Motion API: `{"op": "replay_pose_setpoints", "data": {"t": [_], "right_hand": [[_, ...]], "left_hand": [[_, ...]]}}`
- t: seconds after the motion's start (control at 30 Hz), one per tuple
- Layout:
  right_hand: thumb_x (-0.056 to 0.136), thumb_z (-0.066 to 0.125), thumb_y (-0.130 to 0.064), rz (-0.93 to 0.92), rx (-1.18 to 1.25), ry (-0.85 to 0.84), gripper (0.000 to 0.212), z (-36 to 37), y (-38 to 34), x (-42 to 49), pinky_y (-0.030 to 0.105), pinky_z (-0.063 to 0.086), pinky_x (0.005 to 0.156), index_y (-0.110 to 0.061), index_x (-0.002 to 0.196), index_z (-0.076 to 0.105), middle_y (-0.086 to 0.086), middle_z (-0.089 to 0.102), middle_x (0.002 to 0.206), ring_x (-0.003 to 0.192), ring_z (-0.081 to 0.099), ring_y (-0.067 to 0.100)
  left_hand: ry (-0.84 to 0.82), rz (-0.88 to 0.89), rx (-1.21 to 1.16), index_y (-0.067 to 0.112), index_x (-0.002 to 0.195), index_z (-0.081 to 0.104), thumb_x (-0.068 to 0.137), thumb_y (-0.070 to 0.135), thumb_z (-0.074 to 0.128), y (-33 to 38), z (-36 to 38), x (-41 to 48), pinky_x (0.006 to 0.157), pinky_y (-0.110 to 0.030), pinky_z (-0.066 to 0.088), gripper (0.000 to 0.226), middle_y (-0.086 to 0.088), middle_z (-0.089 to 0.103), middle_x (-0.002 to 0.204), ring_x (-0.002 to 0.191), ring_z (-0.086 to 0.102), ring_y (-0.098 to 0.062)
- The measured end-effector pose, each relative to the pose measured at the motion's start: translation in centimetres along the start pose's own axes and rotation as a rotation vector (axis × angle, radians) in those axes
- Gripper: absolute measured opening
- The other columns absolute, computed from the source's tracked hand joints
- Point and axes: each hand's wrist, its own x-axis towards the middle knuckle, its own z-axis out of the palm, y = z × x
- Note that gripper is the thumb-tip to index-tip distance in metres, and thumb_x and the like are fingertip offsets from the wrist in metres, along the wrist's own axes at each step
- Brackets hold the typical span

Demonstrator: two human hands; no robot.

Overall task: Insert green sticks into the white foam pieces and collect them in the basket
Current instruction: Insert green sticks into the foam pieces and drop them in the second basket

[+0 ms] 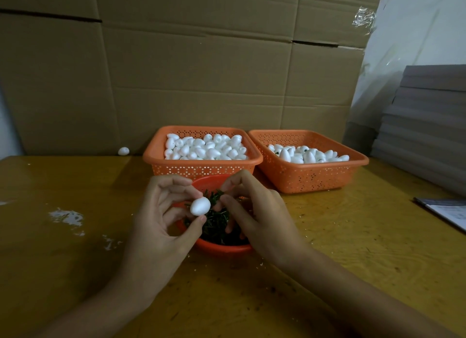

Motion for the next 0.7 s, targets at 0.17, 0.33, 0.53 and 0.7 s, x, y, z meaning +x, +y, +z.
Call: {"op": "replay_pose_setpoints", "data": {"t": [0.17,0.33,0.53,0.7], "right_hand": [[0.107,0.058,-0.016,-0.02,-0.011,0.0,0.01,0.0,0.0,0.0,0.022,0.051,0.059,-0.02,0.113,0.052,-0.011,0.073,0.095,0.065,0.072,0.012],[0.106,0.058,-0.015,-0.028,-0.028,-0.005,0.01,-0.1,0.0,0.0,0.019,0.049,0.058,-0.019,0.113,0.053,-0.01,0.073,0.095,0.066,0.072,0.011],[0.105,0.059,-0.013,-0.005,-0.036,-0.012,0.013,-0.1,-0.2,-0.1,0.031,0.055,0.061,-0.02,0.114,0.052,-0.009,0.073,0.097,0.067,0.072,0.011],[0.102,0.061,-0.012,0.023,-0.033,-0.013,0.02,0.0,-0.1,-0.1,0.039,0.057,0.066,-0.022,0.117,0.053,-0.014,0.073,0.098,0.069,0.072,0.01]], "left_hand": [[-0.005,0.021,0.024,0.033,0.12,0.057,0.079,-0.016,0.078,0.0,0.0,0.0,0.087,-0.029,0.06,0.067,-0.001,0.068,0.113,0.113,0.068,-0.026],[-0.012,0.017,0.049,0.036,0.119,0.059,0.079,-0.014,0.079,0.3,0.1,0.0,0.083,-0.025,0.059,0.067,0.002,0.068,0.114,0.114,0.067,-0.022],[-0.013,0.026,0.065,0.034,0.115,0.066,0.077,0.001,0.083,0.8,0.3,0.0,0.079,-0.024,0.059,0.053,0.002,0.068,0.109,0.105,0.069,-0.02],[-0.036,0.064,0.144,0.03,0.113,0.074,0.079,0.022,0.081,1.1,0.1,0.1,0.078,-0.019,0.057,0.036,0.003,0.064,0.112,0.105,0.067,-0.022]]}}
